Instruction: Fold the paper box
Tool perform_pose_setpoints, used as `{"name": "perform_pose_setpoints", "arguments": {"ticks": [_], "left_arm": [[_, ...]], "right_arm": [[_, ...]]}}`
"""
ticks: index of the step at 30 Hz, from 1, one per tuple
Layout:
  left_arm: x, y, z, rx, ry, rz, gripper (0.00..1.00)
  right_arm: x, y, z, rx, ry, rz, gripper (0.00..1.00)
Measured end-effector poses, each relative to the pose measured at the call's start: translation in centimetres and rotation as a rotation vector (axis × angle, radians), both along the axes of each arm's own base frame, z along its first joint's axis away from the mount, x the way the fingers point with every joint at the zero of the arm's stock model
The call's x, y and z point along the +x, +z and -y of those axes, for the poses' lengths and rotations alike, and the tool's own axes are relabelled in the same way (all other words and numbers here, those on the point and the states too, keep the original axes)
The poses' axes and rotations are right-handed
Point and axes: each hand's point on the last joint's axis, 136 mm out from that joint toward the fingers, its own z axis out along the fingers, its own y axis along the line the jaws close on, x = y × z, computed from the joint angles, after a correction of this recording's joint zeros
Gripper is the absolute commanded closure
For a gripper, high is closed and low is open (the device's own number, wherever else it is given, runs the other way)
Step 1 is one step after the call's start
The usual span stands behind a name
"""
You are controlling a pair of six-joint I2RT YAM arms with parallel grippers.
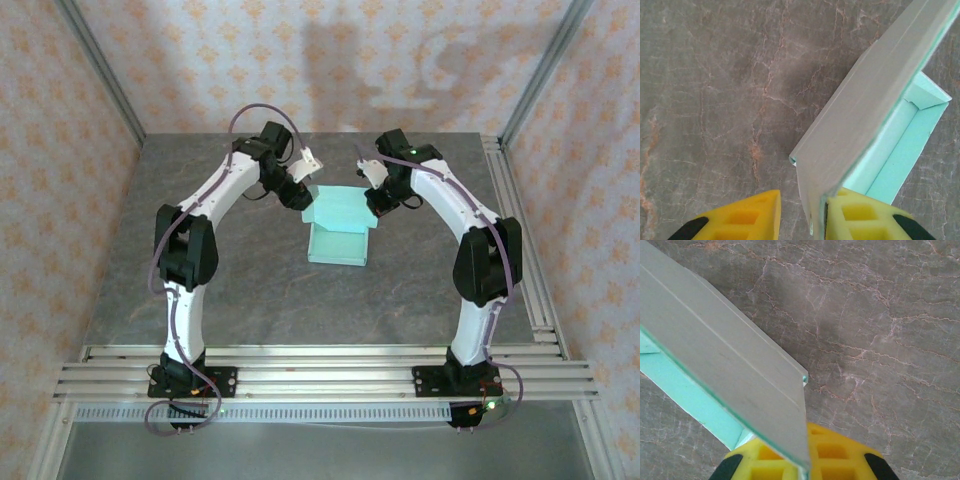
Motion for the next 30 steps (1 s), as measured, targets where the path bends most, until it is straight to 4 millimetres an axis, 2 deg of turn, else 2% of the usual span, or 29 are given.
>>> {"name": "perform_pose_setpoints", "arguments": {"ticks": [6, 8, 9, 13, 20, 27, 30], "left_arm": [[-0.2, -0.5, -0.1, 0.006, 0.001, -0.017, 0.79], [-0.3, -0.6, -0.1, 0.009, -0.002, -0.022, 0.88], [-0.3, -0.6, -0.1, 0.01, -0.003, -0.025, 0.88], [-0.5, -0.6, 0.0, 0.011, -0.005, -0.031, 1.0], [-0.5, -0.5, 0.1, 0.004, 0.023, -0.046, 1.0], [0.8, -0.6, 0.8, -0.055, 0.188, -0.088, 1.0], [0.9, -0.8, 1.4, -0.07, 0.249, -0.09, 1.0]], "right_arm": [[0.0, 0.0, 0.0, 0.0, 0.0, 0.0, 1.0], [0.0, 0.0, 0.0, 0.0, 0.0, 0.0, 1.0], [0.0, 0.0, 0.0, 0.0, 0.0, 0.0, 1.0], [0.0, 0.0, 0.0, 0.001, -0.003, 0.0, 1.0], [0.6, 0.1, -0.1, 0.021, -0.064, 0.005, 1.0], [2.1, -0.4, -0.1, 0.06, -0.223, 0.05, 1.0], [2.1, -0.6, 0.2, 0.061, -0.289, 0.079, 1.0]]}}
